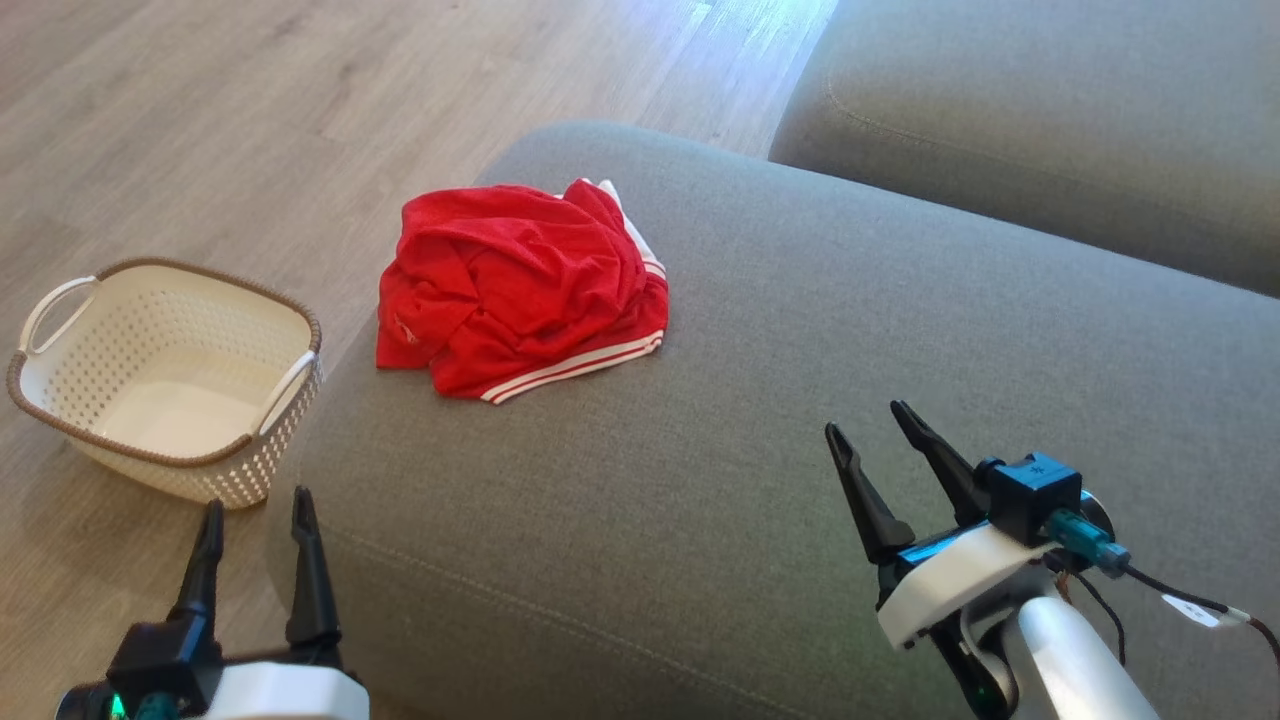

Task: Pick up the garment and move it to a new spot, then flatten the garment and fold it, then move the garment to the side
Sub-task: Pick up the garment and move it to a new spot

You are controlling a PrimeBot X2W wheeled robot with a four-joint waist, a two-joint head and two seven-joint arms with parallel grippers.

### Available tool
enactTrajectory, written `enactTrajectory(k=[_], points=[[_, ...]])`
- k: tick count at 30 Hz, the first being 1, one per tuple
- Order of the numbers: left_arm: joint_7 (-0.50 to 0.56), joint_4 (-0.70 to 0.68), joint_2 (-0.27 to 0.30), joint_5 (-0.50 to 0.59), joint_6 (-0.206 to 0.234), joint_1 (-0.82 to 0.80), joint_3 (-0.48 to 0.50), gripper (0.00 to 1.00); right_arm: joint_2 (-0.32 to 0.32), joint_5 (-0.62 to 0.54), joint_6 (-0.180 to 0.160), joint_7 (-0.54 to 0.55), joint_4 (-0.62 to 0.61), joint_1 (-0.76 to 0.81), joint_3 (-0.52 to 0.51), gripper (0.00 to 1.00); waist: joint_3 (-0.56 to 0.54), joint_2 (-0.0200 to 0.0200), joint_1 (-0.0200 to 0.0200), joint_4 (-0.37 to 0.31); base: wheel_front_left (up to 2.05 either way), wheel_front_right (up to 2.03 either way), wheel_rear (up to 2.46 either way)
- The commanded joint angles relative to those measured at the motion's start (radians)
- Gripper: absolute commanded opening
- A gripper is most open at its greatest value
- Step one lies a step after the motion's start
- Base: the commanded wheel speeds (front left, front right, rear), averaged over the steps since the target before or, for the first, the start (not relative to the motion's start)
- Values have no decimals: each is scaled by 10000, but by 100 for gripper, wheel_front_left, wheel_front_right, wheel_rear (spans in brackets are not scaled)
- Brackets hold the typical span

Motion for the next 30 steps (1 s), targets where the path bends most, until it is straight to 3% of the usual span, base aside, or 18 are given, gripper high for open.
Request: enactTrajectory(k=[1,5,9,13,21,30], points=[[-55,-235,63,-10,-175,-679,399,100,5,-100,-4,-91,-429,-197,125,100,137,-1,0,-32,0,0,0],[-55,-91,274,-23,-502,-1048,546,100,5,-278,-4,6,-761,-142,-150,100,369,-1,0,-70,0,0,0],[-55,234,327,-744,-914,-1806,991,100,5,-618,-4,438,-1563,-317,-328,100,1188,-1,0,-520,0,0,0],[60,1027,734,-1111,-1233,-3092,1210,100,-14,-1044,-4,894,-2487,-615,-578,100,2074,-1,0,-994,0,0,0],[2132,3328,1777,-1860,-1739,-6363,915,100,-350,-1296,-4,1545,-3888,-932,-1072,100,3450,-1,0,-1816,0,0,0],[4184,6129,2383,-2800,-1948,-9116,-71,100,-508,-1285,-4,1749,-4495,-1181,-1059,100,4265,-1,0,-2642,0,0,0]])
